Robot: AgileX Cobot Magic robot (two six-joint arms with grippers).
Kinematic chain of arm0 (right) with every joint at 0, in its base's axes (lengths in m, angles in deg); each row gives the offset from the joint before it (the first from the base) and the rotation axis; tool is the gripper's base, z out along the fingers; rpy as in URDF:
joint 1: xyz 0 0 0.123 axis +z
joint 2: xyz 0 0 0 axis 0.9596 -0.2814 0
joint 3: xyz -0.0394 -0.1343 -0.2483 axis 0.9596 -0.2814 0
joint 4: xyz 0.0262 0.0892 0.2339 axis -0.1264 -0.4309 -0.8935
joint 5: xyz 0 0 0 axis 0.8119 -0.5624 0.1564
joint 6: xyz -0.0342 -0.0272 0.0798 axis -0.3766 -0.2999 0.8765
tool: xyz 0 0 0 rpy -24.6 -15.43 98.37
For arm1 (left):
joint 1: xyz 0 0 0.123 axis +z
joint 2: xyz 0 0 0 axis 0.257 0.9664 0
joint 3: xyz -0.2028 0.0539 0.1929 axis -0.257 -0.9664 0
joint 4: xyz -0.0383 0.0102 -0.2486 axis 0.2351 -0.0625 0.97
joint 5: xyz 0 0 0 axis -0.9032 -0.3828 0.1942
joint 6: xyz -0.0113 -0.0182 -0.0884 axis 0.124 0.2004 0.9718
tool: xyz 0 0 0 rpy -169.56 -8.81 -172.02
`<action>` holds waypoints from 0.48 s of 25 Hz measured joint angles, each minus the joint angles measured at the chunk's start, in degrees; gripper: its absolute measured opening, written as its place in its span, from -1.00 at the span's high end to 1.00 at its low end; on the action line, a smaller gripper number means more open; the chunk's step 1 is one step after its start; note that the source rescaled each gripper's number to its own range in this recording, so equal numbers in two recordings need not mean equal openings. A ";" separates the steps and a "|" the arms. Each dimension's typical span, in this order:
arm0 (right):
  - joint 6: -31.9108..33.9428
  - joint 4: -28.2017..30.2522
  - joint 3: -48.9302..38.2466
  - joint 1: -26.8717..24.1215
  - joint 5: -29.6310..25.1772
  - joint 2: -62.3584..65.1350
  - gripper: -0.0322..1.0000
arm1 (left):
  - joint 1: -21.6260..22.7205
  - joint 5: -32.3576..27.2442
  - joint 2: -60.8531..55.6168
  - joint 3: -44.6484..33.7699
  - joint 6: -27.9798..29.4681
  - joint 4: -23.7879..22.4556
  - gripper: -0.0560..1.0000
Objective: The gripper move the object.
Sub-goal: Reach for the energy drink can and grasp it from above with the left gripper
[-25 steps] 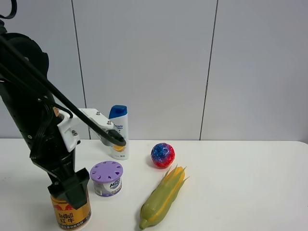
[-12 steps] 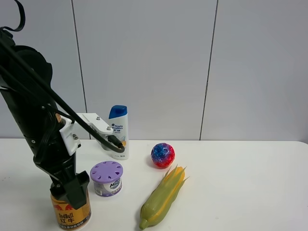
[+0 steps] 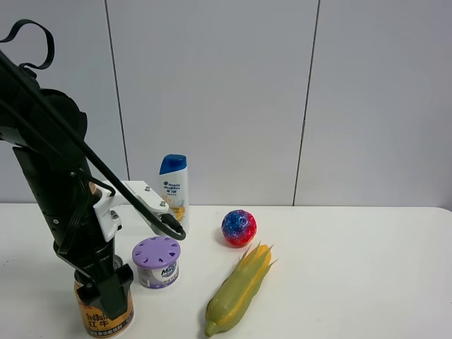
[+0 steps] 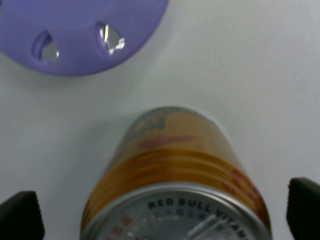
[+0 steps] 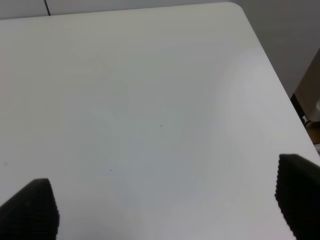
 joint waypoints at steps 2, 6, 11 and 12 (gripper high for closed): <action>0.00 0.00 0.00 0.00 0.00 0.00 -1.00 | 0.00 0.48 0.00 0.00 0.00 0.00 -1.00; 0.00 0.00 0.00 0.00 0.00 0.00 -1.00 | 0.00 1.17 0.00 0.00 0.00 0.00 -1.00; 0.00 0.00 0.00 0.00 0.00 0.00 -1.00 | 0.00 1.20 1.34 0.00 0.00 0.17 -1.00; 0.00 0.00 0.00 0.00 0.00 0.00 -1.00 | 0.00 1.20 1.68 0.00 0.00 0.22 -1.00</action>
